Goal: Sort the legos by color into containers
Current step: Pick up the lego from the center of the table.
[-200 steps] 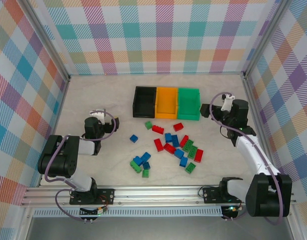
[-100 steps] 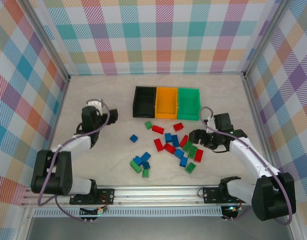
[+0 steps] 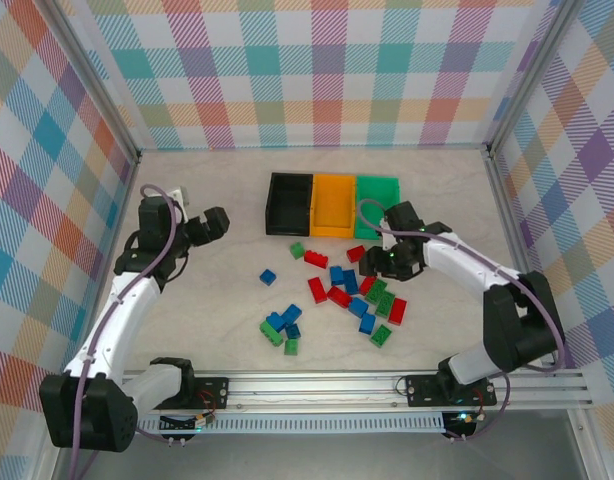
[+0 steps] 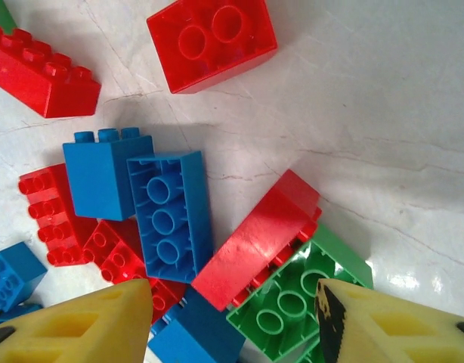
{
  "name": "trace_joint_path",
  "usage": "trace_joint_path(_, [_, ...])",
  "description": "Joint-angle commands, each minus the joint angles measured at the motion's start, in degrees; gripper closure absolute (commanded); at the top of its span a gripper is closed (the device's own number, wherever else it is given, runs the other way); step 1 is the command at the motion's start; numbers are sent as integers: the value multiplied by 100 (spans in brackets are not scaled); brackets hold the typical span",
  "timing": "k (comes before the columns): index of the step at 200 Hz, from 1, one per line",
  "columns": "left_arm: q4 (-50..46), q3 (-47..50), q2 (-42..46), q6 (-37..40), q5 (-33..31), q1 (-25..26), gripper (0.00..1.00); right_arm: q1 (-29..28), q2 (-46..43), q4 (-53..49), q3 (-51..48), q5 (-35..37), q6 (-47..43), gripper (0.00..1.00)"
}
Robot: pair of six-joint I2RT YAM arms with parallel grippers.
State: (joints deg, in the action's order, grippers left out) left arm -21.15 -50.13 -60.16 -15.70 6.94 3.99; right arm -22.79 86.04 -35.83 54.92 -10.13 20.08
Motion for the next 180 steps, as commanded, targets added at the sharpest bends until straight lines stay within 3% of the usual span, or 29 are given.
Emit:
trace_joint_path(1, [-1151, -180, 288, -89, -72, -9, 0, -107, 378, -387, 290, 351, -136, 42])
trace_joint_path(62, [-2544, -623, 490, 375, 27, -30, 0, -362, 949, -365, 498, 613, -110, 46])
trace_joint_path(95, [-2611, -266, 820, 368, -167, -28, 0, -427, 1272, -219, 550, 635, -40, 47])
trace_joint_path(124, [-2621, -73, 1093, 257, -215, -28, 0, -474, 1392, -215, 634, 733, -4, 53])
trace_joint_path(165, [-2587, 47, 1228, 233, -326, -30, 0, -507, 1380, -297, 705, 799, -32, 71])
trace_joint_path(180, [-2579, 58, 1209, 228, -301, -23, 0, -512, 1243, -301, 667, 848, -4, 74])
